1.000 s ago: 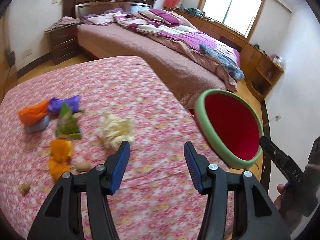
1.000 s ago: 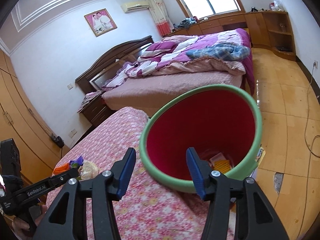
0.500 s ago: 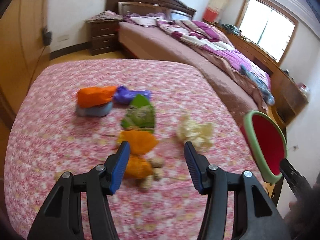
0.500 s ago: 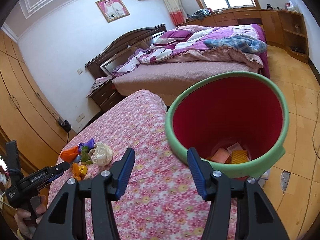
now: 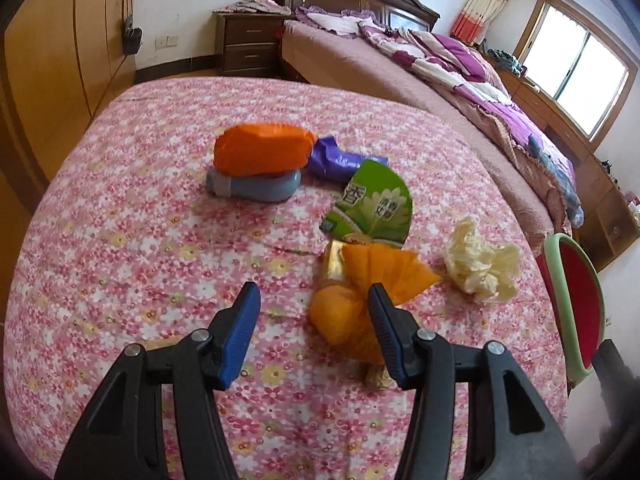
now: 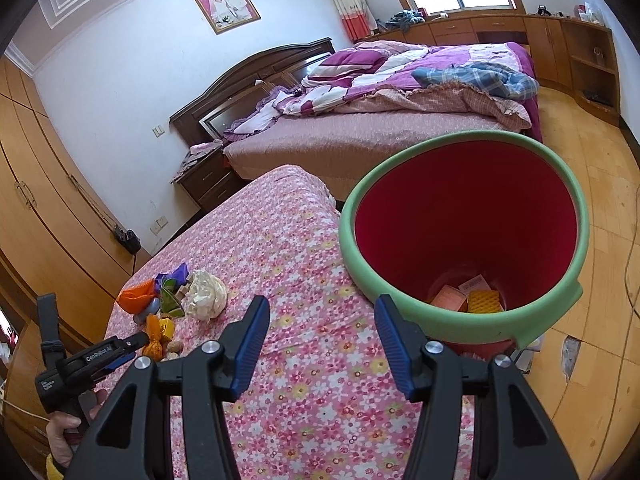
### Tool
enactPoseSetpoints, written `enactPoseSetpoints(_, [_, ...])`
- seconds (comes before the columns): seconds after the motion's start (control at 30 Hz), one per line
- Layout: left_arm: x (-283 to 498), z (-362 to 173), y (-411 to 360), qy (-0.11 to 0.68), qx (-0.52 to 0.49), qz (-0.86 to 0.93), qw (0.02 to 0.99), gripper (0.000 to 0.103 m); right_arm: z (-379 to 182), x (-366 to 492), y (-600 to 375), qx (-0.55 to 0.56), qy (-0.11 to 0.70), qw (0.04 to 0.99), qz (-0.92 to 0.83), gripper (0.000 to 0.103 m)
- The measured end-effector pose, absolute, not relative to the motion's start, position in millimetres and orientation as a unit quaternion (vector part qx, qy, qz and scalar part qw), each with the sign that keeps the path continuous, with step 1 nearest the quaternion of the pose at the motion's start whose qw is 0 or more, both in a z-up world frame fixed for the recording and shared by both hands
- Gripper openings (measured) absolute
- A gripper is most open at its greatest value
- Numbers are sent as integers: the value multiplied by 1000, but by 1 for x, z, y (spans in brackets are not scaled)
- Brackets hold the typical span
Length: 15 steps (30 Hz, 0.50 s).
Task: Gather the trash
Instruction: 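Move both open tools back toward the orange bag on the bedspread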
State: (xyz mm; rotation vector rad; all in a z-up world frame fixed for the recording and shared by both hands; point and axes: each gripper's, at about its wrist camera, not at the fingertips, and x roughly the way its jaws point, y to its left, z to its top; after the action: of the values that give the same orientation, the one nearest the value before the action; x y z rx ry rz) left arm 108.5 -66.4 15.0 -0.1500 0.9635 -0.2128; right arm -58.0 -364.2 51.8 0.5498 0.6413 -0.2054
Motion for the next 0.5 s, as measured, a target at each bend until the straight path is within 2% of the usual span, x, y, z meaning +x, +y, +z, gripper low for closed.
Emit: enactPoseSetpoints(0.5, [98, 12, -101, 450, -86, -161, 874, 56, 46, -57, -366, 273, 316, 904, -93, 58])
